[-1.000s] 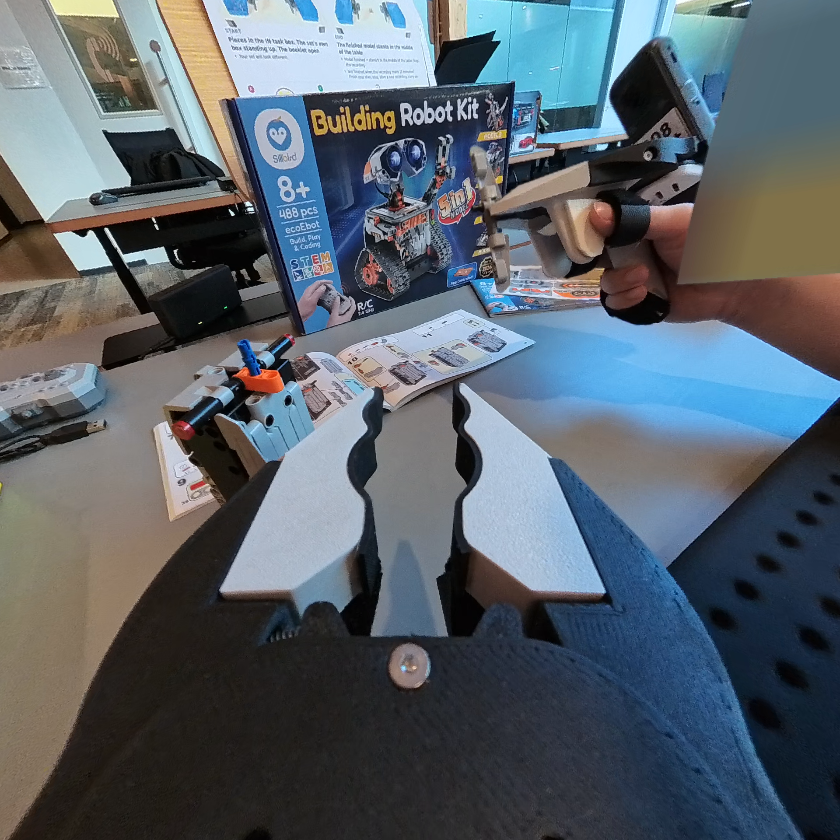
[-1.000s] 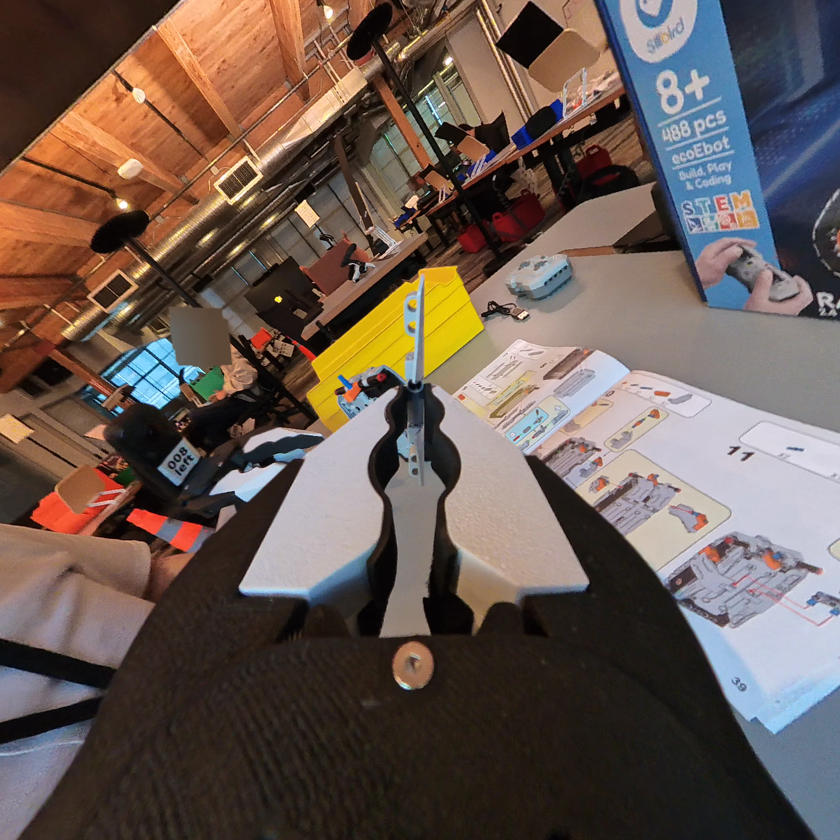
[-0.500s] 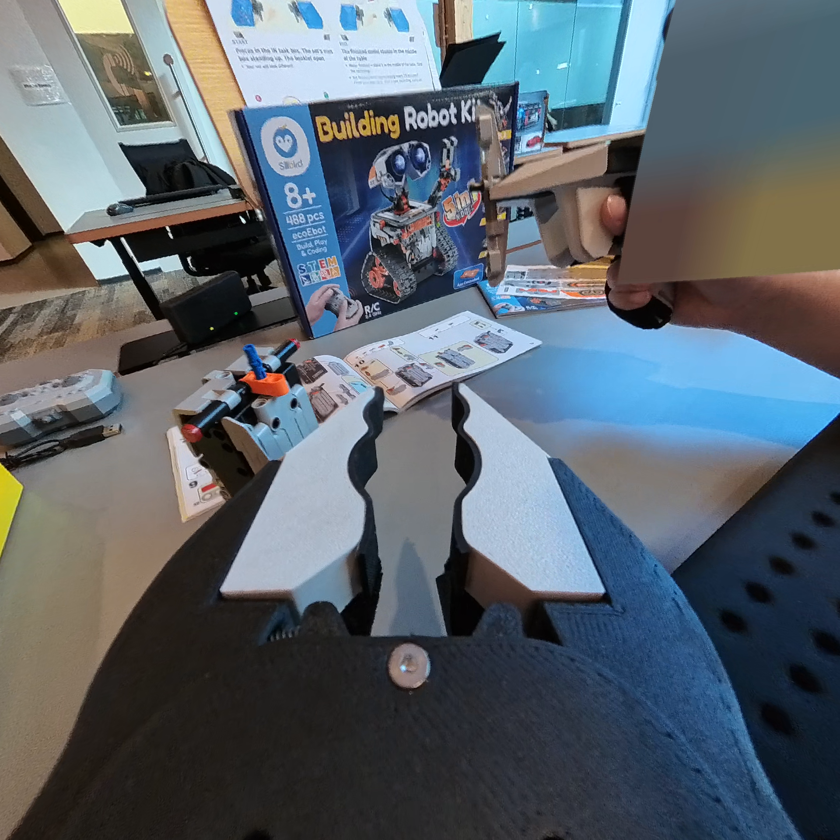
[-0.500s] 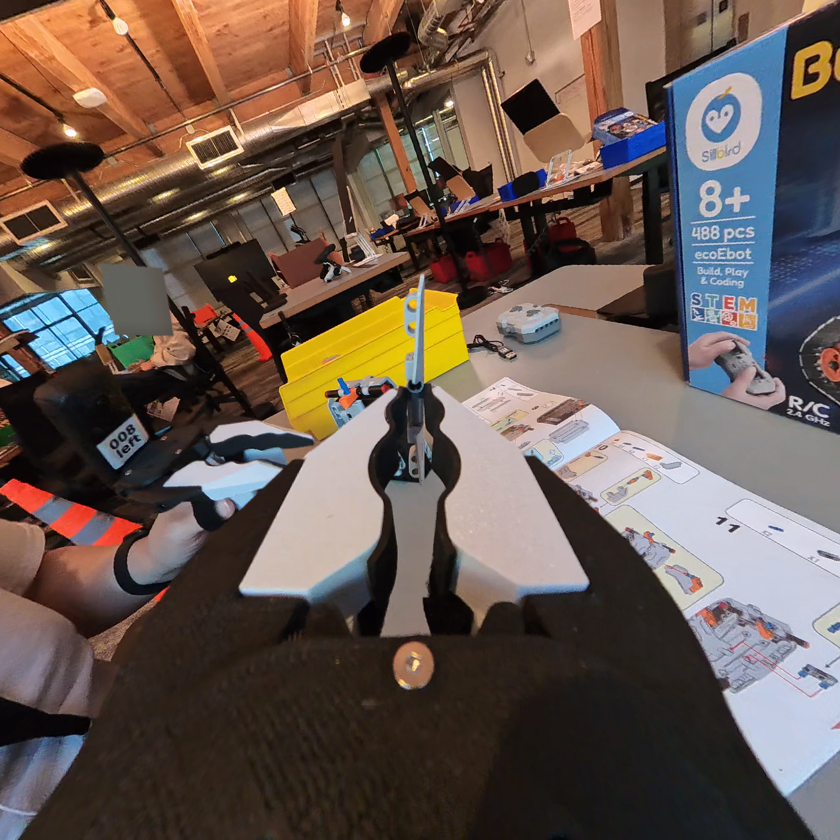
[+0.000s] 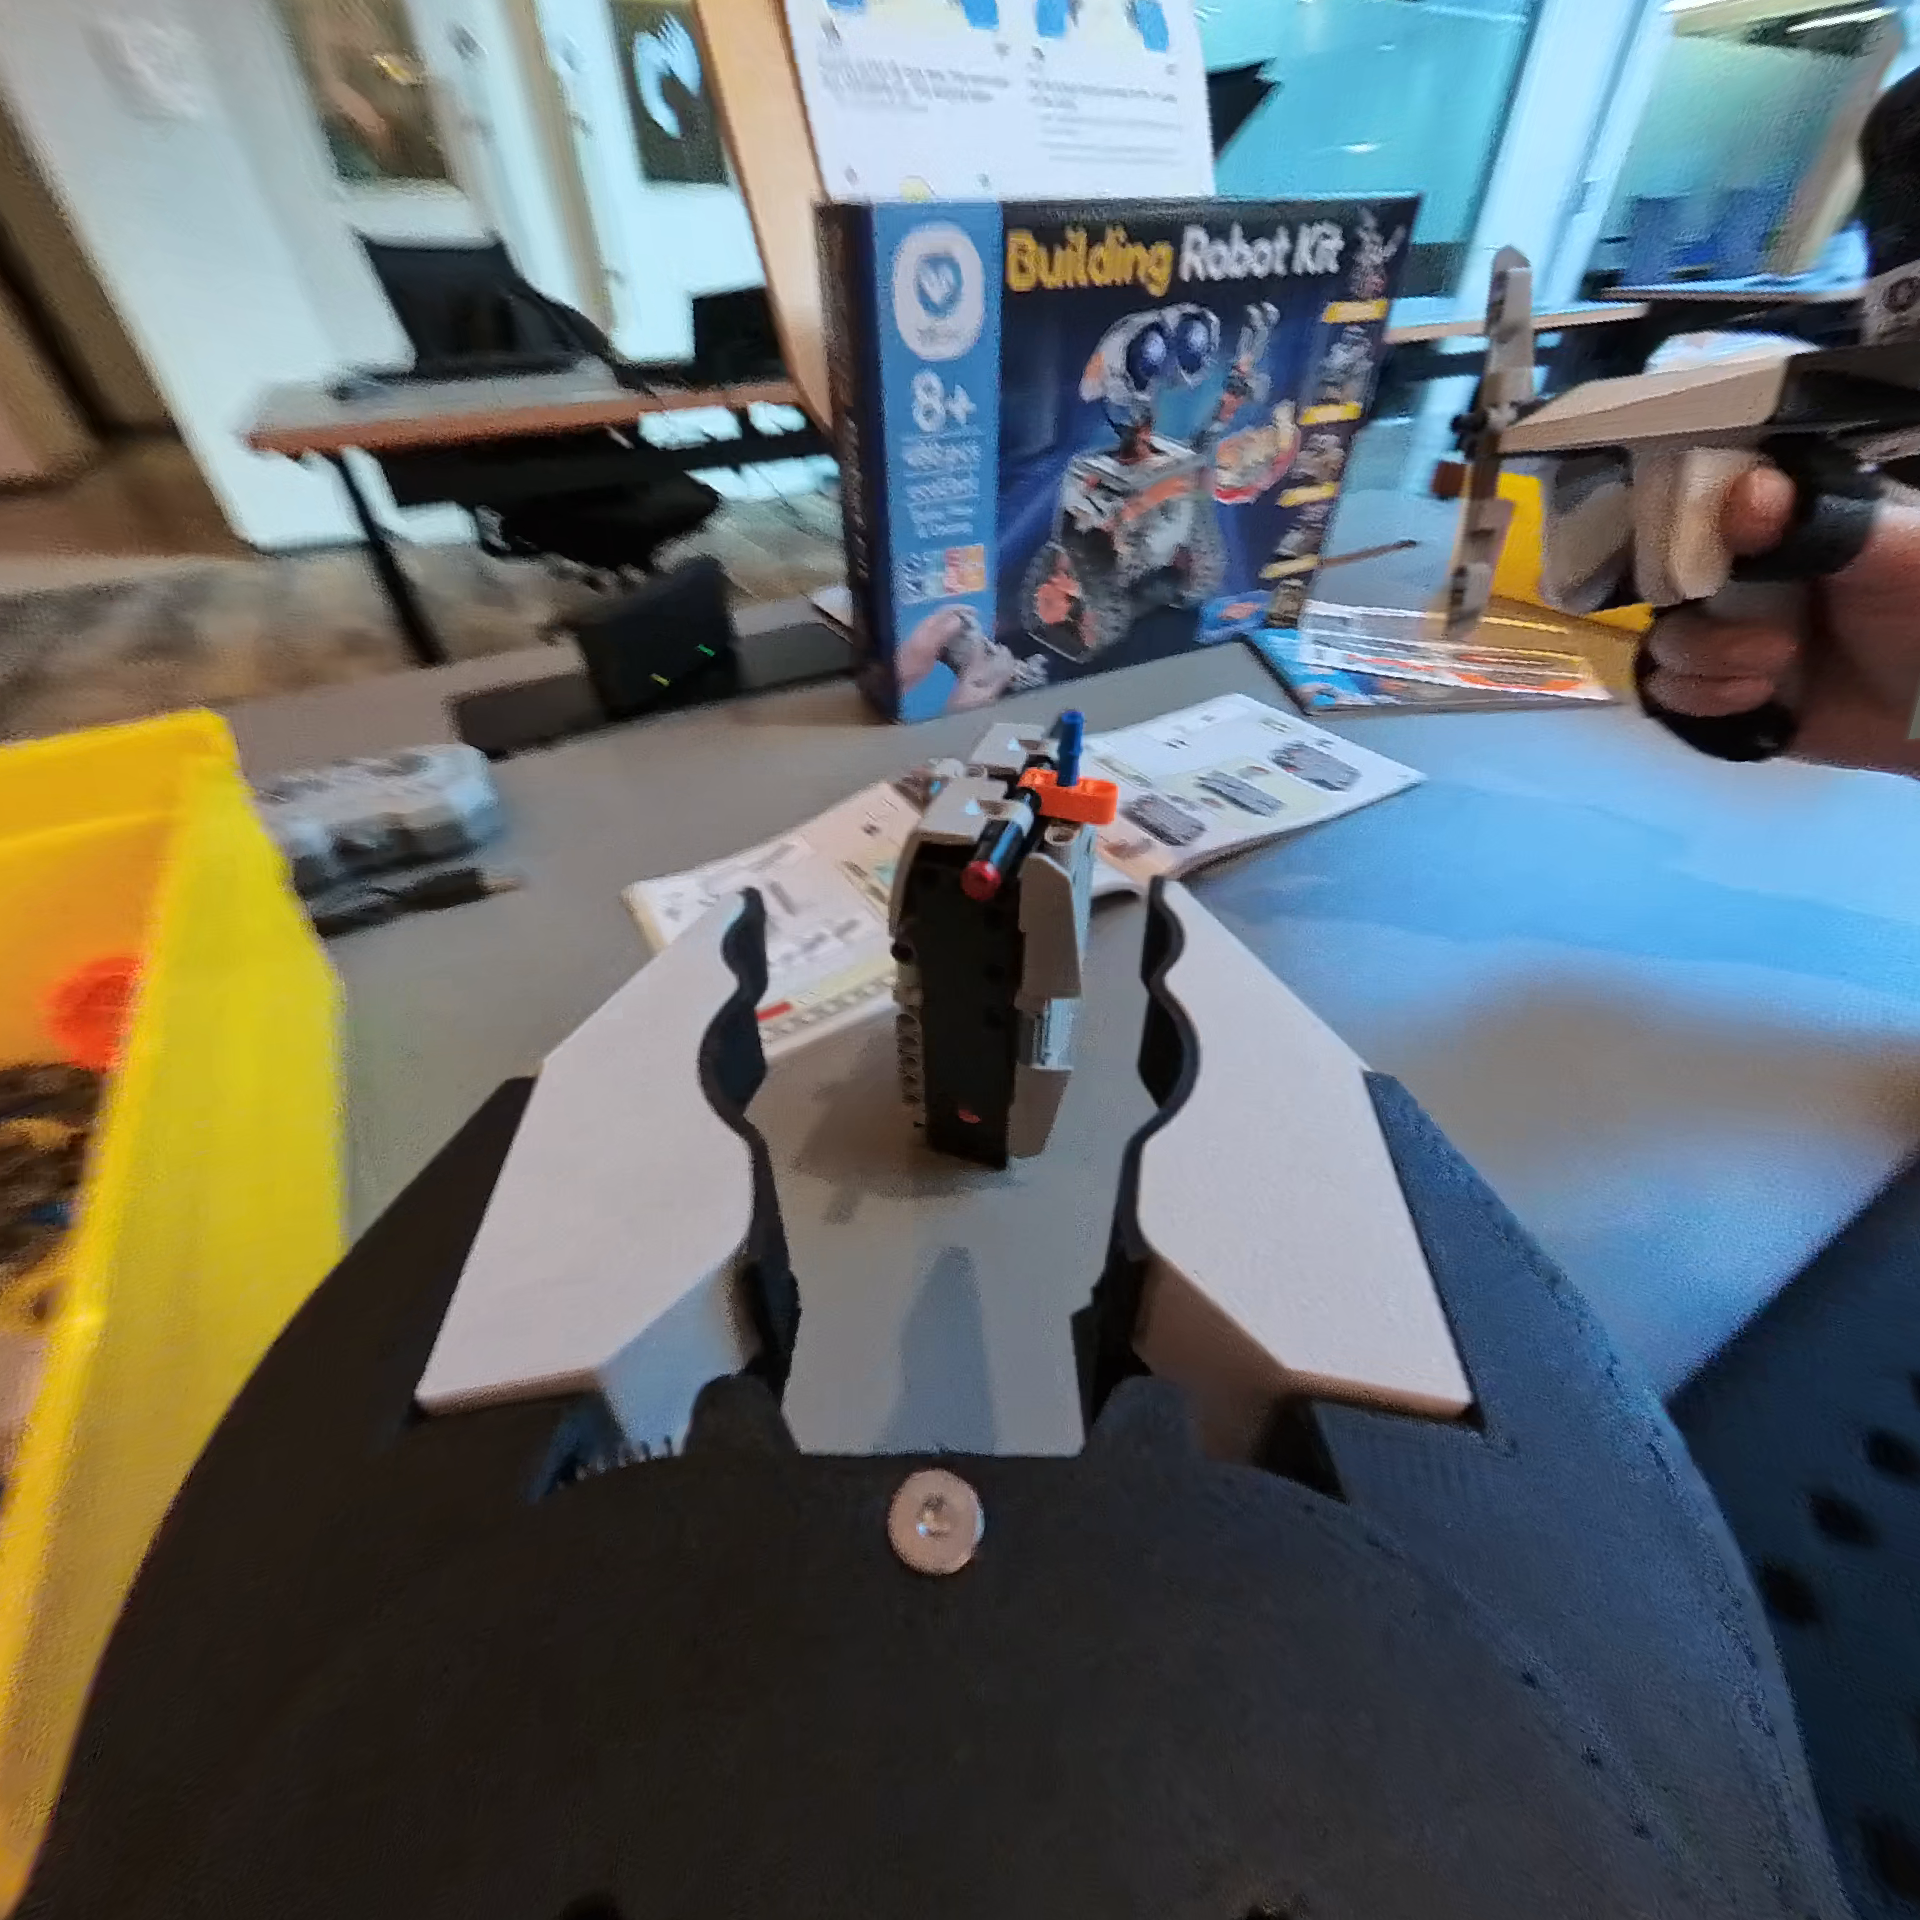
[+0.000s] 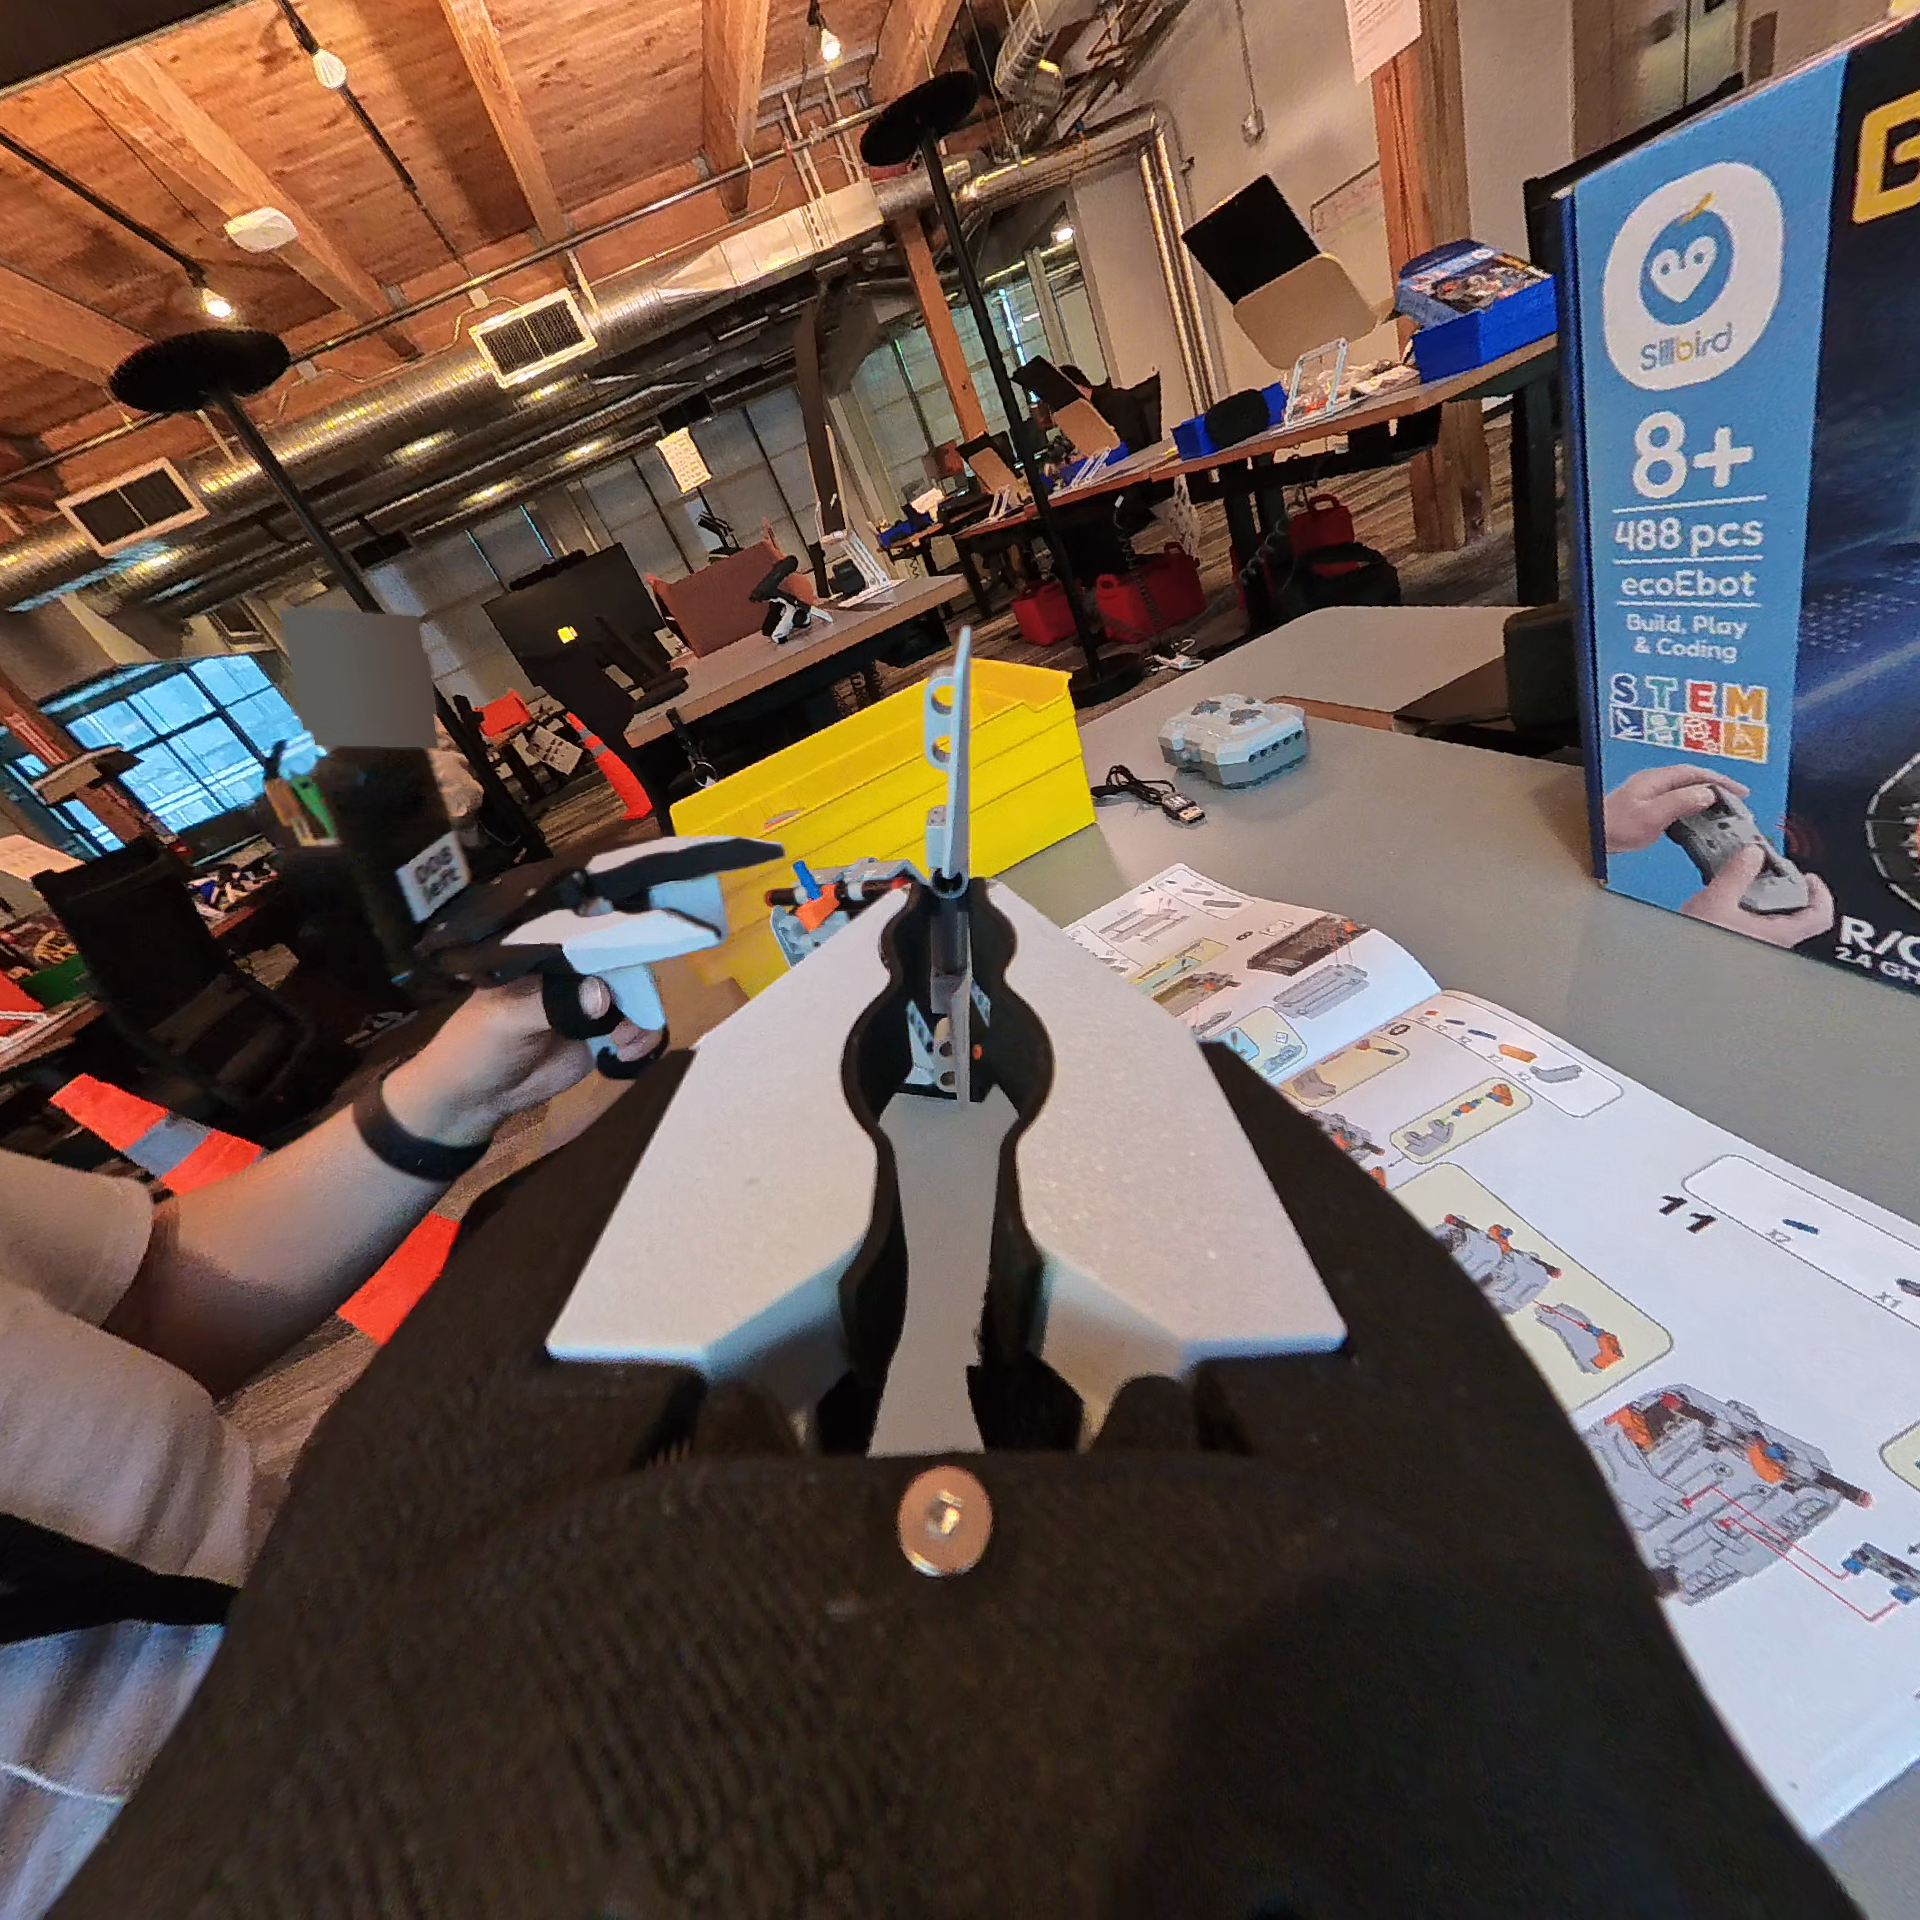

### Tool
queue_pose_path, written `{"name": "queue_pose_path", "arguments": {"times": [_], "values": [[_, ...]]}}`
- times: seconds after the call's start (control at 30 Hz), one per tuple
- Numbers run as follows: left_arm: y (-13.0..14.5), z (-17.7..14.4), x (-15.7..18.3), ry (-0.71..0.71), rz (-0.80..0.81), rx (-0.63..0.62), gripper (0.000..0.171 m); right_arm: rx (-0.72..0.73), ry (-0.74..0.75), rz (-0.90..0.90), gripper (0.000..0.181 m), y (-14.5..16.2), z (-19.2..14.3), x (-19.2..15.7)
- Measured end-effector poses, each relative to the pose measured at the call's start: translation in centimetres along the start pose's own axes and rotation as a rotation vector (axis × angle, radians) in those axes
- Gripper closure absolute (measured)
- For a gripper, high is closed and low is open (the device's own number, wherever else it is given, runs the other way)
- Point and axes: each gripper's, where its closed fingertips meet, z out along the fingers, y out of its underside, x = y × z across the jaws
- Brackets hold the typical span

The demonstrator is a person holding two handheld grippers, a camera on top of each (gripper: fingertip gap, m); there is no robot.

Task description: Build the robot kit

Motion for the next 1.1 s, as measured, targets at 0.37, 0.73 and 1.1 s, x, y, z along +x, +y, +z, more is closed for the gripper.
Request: {"name": "queue_pose_path", "arguments": {"times": [0.37, 0.73, 1.1], "values": [[3.5, 5.4, 2.0, 0.253, -0.042, -0.173, 0.101, -0.055, -0.004, -0.038, 0.175, 1.6, 0.8, -0.3], [3.8, 6.0, 1.9, 0.263, -0.093, -0.166, 0.117, -0.06, 0.008, -0.026, 0.175, 1.5, 0.4, 0.3], [3.5, 5.5, 1.6, 0.24, -0.073, -0.126, 0.12, -0.054, 0.032, -0.013, 0.176, 1.3, 0.0, 1.2]]}}
